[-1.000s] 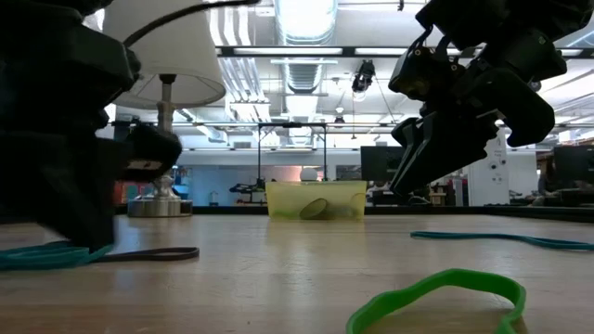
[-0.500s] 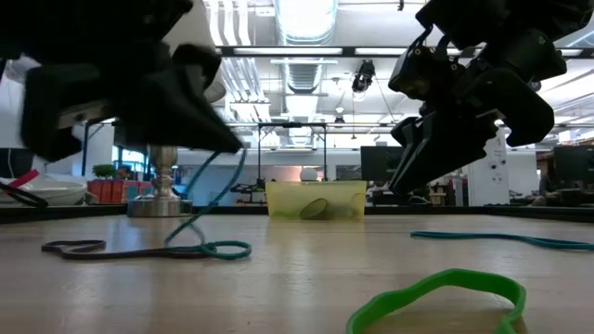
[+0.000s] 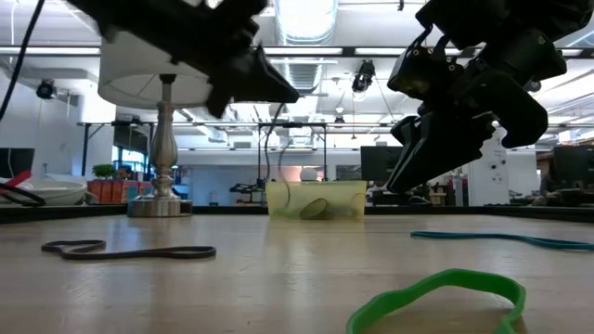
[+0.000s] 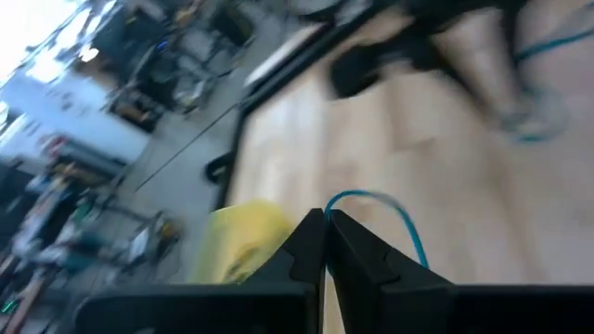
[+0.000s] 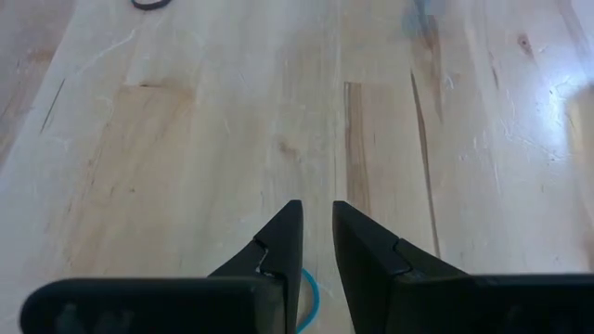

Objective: Pick and place rubber bands into bin
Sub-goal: Put the blue rubber band into the yellow bin

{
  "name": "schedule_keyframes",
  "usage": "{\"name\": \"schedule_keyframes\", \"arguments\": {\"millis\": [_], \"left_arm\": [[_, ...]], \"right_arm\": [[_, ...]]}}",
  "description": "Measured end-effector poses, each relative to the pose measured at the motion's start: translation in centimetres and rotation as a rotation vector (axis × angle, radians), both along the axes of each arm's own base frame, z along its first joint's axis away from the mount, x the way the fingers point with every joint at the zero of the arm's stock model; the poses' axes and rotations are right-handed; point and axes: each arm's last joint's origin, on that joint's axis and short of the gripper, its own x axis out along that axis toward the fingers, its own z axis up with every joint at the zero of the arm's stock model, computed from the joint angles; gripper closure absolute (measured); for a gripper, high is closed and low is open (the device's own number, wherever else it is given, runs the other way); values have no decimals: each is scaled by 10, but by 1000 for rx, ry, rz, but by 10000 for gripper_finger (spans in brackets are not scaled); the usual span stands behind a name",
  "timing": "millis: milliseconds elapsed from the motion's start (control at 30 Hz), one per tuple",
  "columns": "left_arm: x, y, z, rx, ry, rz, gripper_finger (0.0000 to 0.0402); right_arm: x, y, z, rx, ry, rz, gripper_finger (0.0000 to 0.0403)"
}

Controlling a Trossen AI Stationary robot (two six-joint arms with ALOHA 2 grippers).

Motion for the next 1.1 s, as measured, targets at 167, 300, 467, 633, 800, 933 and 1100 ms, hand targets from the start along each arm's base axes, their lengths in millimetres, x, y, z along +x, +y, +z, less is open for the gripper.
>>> {"name": "schedule_keyframes", "arguments": {"millis": [167,300,467,633,800,933,1100], "left_arm": [[9,50,16,-1,-42,145,400],[13,87,26,-36,-75,175,400],[12,125,35,-62,-116,223,400],[8,153,42,-72,-194,288,400],[4,173,48,-147,-309,286,400],[5,186,44,-199,-344,288,400],[15,199,26,-257,-320,313,400]], "right_arm": [[0,0,0,-5,0,5,346],[0,0,0,-9,-3,10,346],[1,0,0,-21,-10,24,346],[0,0,0,-30,-11,34,346],[1,0,0,-33,-12,38,346],[1,0,1,-33,-15,37,346],[1,0,1,-33,-20,39,346]]}}
